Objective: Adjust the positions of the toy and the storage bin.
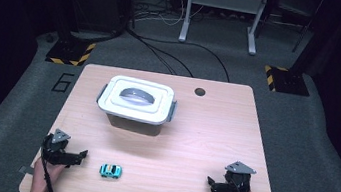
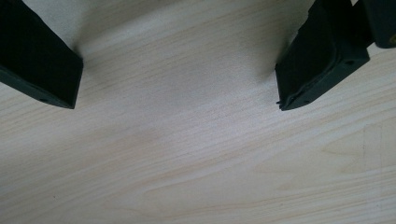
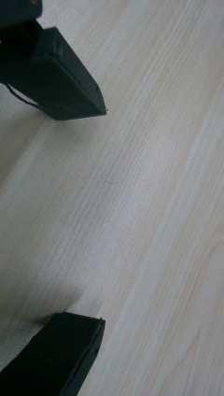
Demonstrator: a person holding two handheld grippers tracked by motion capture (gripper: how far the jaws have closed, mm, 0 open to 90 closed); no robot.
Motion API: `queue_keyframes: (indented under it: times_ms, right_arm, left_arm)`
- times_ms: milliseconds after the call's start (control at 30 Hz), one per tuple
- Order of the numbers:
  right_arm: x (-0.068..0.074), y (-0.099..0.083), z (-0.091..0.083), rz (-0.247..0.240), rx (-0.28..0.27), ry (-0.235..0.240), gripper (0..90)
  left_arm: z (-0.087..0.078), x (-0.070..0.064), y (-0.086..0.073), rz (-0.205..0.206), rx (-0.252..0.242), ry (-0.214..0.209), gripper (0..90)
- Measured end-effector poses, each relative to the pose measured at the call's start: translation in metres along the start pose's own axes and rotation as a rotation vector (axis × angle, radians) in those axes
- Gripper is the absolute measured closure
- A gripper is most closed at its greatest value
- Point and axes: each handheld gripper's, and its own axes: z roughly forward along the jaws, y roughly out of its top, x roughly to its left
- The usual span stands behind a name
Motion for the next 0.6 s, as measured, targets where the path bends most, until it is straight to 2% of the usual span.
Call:
queue_keyframes:
  times_ms: [600]
  right_arm:
    - [0.0002,0.0003,-0.0001,0.001,0.002,0.001,0.4]
  left_arm:
    - [0.0016,0.0013,0.0013,0.010,-0.008,-0.009,0.5]
